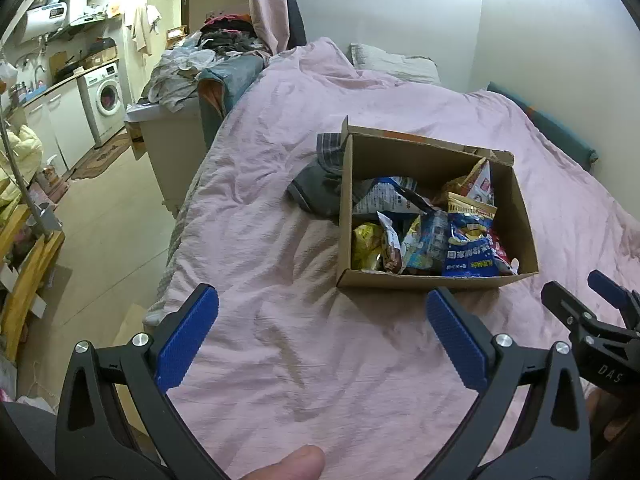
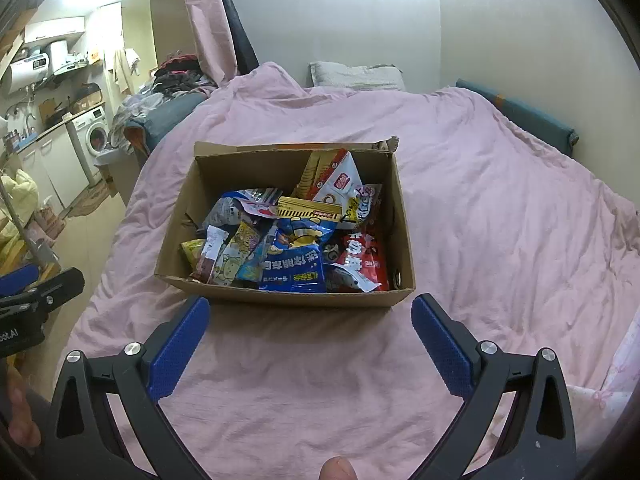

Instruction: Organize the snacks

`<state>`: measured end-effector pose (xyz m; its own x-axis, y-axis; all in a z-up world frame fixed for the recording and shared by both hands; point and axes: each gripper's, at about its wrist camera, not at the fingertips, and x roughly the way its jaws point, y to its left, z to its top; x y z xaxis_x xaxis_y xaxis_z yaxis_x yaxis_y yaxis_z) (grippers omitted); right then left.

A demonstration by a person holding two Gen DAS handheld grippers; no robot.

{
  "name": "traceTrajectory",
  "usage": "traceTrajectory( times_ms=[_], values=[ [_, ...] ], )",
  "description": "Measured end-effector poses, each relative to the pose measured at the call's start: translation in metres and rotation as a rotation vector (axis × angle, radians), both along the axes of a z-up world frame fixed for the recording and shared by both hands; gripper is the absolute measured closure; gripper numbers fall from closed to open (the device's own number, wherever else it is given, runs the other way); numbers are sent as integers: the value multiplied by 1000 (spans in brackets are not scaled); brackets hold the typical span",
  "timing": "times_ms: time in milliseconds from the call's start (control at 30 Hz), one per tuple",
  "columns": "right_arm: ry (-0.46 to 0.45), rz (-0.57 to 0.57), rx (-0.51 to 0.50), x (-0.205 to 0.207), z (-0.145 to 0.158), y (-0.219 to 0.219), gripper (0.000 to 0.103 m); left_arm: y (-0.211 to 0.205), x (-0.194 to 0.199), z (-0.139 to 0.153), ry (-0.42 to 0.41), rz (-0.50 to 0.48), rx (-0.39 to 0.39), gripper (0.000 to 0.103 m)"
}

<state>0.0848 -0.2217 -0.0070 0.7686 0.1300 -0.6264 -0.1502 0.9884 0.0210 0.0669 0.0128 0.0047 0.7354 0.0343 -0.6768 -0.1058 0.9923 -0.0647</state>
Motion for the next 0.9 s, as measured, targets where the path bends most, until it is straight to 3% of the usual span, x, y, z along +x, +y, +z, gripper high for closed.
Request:
traceTrajectory(
  times_ms=[900],
  values=[
    [1,-3,-10,-1,-3,3,0,-6,1,-4,10,-14,3,0]
  ],
)
